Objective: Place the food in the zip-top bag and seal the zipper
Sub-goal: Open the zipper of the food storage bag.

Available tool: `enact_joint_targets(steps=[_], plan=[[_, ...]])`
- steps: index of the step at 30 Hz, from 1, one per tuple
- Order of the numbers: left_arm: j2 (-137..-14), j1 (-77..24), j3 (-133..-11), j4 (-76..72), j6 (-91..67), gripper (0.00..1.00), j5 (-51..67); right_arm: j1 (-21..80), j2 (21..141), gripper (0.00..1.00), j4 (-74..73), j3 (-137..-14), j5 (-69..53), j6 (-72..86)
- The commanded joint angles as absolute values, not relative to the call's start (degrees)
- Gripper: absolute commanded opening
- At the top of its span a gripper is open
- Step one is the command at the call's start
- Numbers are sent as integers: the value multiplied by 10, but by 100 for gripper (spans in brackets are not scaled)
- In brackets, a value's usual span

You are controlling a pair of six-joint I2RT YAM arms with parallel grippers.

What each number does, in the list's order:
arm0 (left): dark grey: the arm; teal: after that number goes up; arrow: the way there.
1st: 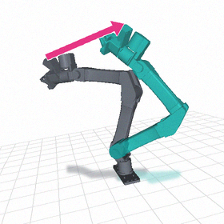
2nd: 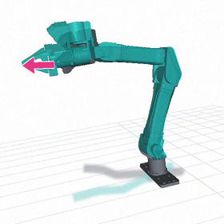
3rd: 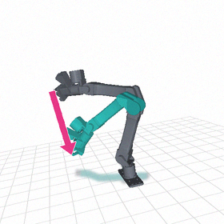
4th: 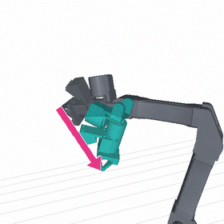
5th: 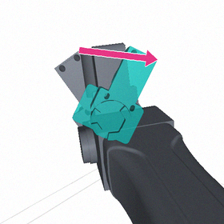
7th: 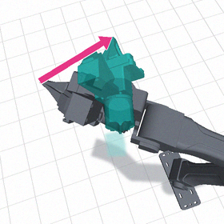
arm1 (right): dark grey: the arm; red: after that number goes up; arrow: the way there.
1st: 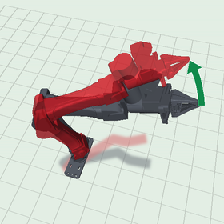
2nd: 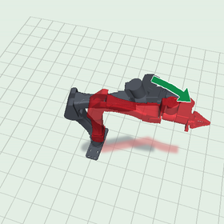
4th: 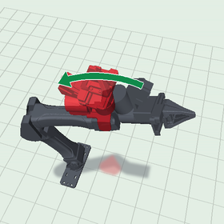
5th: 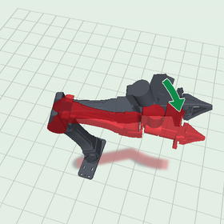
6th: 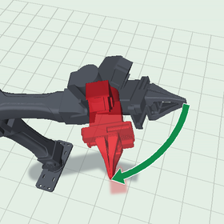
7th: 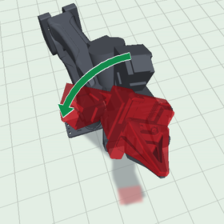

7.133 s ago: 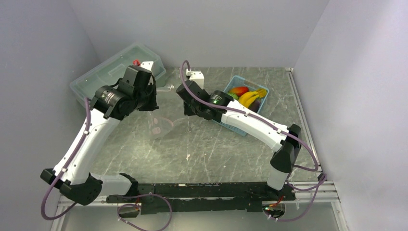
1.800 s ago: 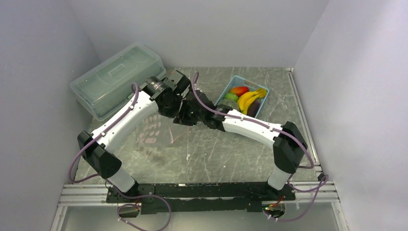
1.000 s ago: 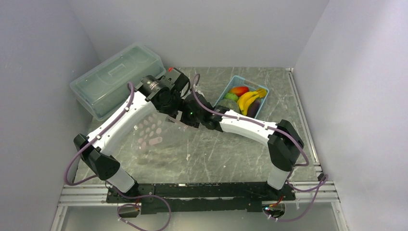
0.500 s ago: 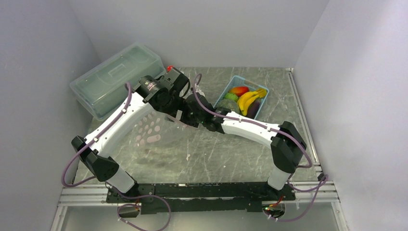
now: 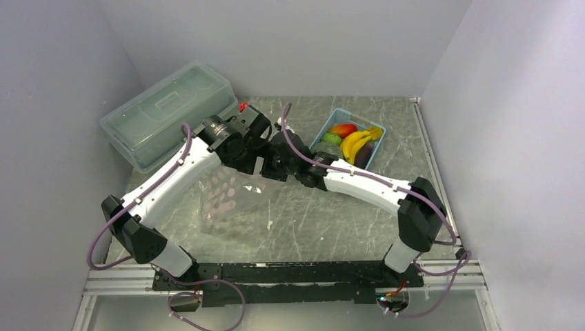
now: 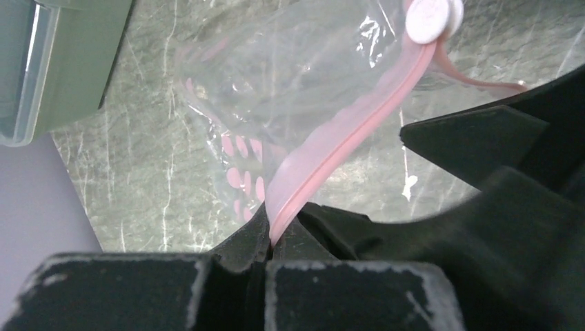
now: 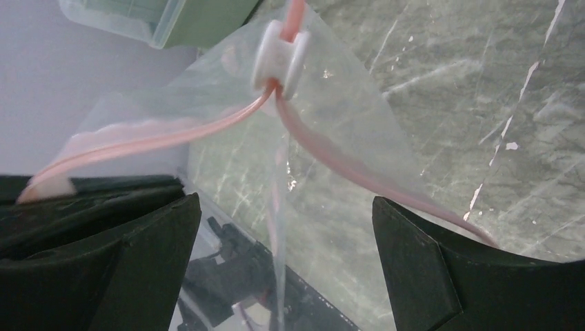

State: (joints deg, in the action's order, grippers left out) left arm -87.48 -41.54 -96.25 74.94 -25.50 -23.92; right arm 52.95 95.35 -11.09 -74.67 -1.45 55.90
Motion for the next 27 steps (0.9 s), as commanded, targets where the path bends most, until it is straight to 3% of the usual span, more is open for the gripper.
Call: enact_joint_targets(steps=[1, 27], plan=[[-850, -413, -953, 730, -249, 0, -260, 526, 908, 99, -90, -749, -27, 538], [-851, -413, -945, 720, -246, 0, -272, 511, 767, 96, -124, -681, -9, 458]])
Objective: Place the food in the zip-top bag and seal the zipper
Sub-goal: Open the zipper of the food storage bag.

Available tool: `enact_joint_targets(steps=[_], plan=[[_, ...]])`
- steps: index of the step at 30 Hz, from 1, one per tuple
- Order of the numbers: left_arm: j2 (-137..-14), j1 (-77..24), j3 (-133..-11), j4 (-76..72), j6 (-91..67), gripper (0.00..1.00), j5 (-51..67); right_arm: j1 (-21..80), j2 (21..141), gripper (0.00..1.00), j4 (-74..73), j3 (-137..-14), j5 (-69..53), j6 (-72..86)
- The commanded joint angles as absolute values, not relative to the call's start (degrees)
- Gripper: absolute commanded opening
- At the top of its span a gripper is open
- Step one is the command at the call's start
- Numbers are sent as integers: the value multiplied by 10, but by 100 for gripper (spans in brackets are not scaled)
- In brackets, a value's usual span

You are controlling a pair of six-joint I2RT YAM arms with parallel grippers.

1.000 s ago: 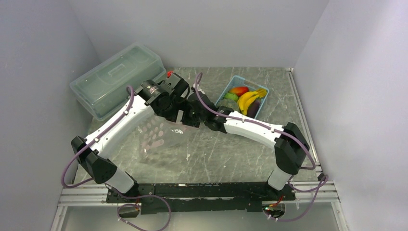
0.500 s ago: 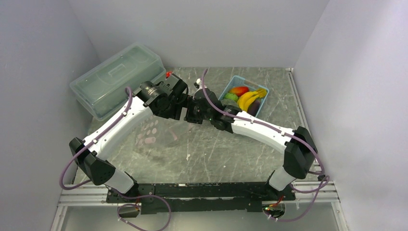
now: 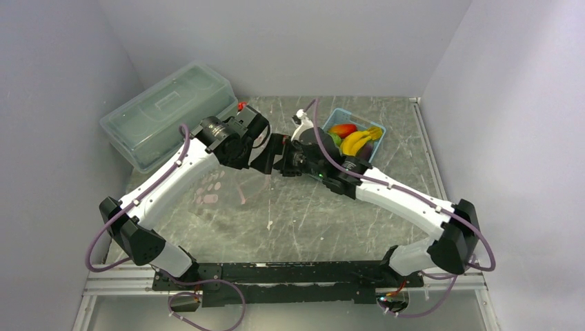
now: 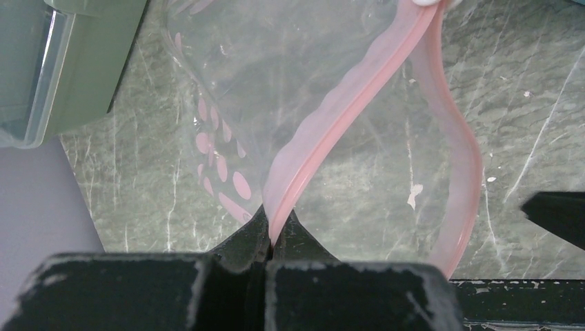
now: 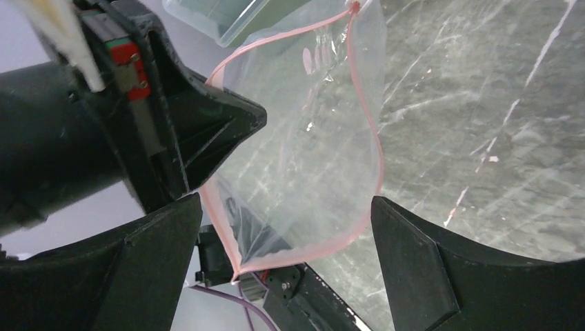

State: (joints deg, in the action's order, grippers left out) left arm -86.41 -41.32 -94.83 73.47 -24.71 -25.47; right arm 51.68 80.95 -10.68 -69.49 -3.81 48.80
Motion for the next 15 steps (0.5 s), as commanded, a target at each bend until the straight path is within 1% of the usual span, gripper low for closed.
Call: enact_joint_targets(steps=[1, 9, 15], plan=[[-851, -413, -945, 719, -245, 0, -272, 509, 758, 96, -131, -677, -3, 454], [-851, -413, -947, 716, -243, 0, -276, 499, 709, 94, -201, -672, 75, 409], [-840, -413, -947, 718, -241, 0, -279, 492, 697, 90, -291, -688, 158, 372]])
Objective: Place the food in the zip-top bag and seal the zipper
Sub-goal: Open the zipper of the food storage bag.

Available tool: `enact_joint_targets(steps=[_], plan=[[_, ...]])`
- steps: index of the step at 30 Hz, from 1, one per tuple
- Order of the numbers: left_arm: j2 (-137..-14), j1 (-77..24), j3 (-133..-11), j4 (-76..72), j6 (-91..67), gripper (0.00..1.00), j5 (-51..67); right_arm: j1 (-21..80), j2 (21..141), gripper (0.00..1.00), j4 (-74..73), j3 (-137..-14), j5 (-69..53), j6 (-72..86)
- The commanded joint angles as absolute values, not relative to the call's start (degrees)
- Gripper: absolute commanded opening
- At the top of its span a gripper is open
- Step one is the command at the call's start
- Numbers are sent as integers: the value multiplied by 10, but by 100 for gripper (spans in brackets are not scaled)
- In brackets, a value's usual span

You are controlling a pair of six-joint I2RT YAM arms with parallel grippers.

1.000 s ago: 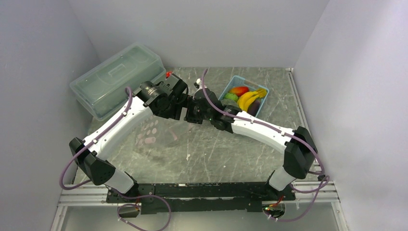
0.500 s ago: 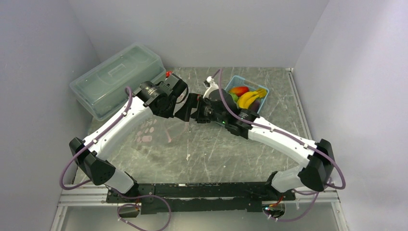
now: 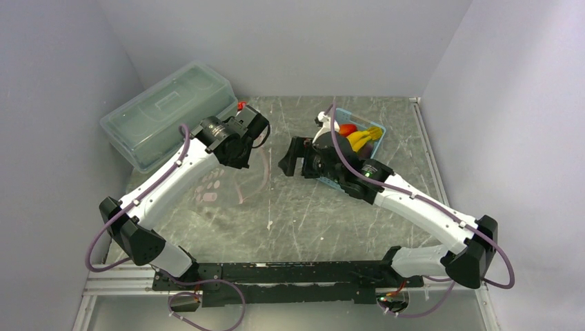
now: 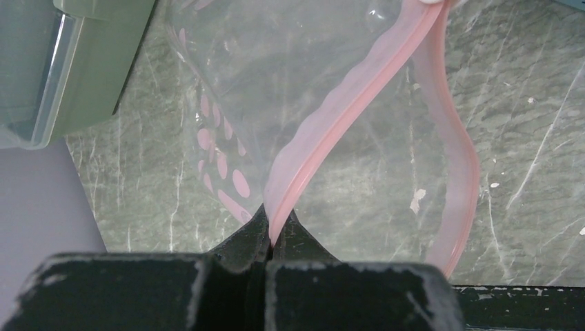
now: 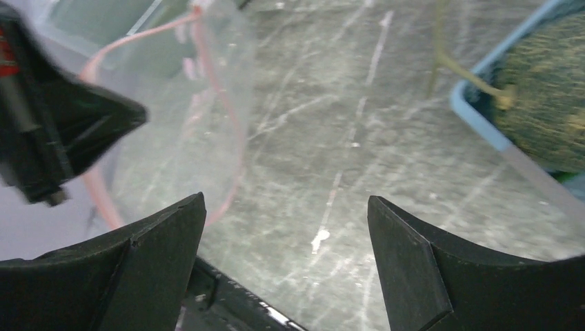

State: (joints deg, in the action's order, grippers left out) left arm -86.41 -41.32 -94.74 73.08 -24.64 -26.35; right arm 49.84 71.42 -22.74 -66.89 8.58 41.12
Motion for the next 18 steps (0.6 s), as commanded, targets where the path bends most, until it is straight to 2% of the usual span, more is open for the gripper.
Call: enact_joint_targets(steps=[1, 12, 18], plan=[[-839, -413, -947, 718, -241, 0, -279, 490, 696, 89, -304, -691, 169, 365], [-828, -413, -928, 707, -241, 0, -276, 445, 706, 76, -421, -688, 206, 260], [-824, -413, -919, 702, -240, 0, -275, 414, 710, 70, -437, -664, 216, 259]])
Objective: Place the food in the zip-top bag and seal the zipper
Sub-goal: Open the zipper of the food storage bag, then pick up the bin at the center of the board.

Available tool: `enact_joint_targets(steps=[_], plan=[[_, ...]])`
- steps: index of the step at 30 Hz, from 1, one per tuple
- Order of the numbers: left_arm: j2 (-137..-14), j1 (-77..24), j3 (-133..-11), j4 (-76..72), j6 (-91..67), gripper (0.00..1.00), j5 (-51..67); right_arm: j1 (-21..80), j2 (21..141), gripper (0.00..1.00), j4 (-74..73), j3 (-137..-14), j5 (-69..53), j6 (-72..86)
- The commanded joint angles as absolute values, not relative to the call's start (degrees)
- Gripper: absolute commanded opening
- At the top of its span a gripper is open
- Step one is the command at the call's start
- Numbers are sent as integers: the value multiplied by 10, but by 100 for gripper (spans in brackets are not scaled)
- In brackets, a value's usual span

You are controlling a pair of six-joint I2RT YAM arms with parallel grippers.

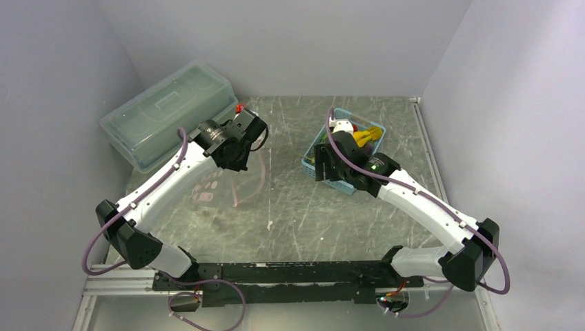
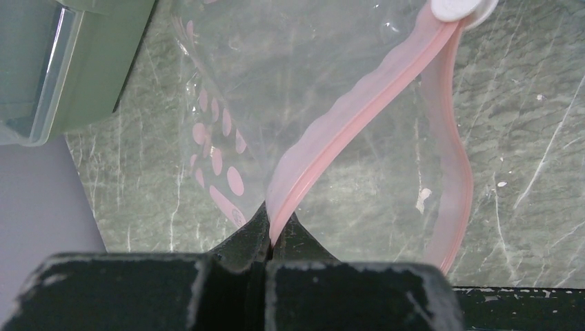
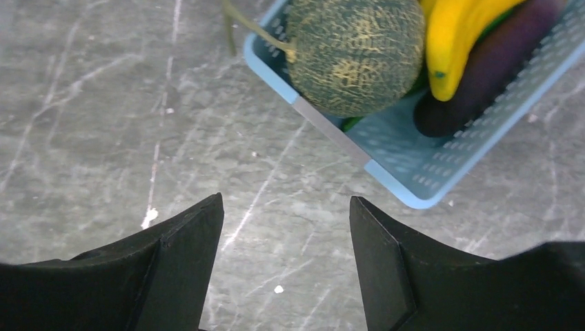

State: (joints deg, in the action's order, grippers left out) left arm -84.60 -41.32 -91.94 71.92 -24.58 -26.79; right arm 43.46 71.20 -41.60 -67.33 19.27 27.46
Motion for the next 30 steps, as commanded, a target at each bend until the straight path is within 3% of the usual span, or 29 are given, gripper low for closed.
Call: enact_joint_targets(steps=[1, 5, 10, 19, 30], plan=[[-823, -413, -918, 702, -240, 0, -275, 405, 711, 69, -441, -661, 220, 265], [-820, -412, -914, 702, -238, 0, -277, 356, 723, 61, -471, -653, 237, 311], [-817, -413, -911, 702, -234, 0, -281, 306, 721, 62, -463, -617, 236, 361], [-808, -412, -907, 695, -235, 0, -266, 224, 740, 53, -423, -558, 212, 407], [-805, -412, -909, 701, -236, 0, -270, 183, 784, 49, -357, -545, 162, 414]])
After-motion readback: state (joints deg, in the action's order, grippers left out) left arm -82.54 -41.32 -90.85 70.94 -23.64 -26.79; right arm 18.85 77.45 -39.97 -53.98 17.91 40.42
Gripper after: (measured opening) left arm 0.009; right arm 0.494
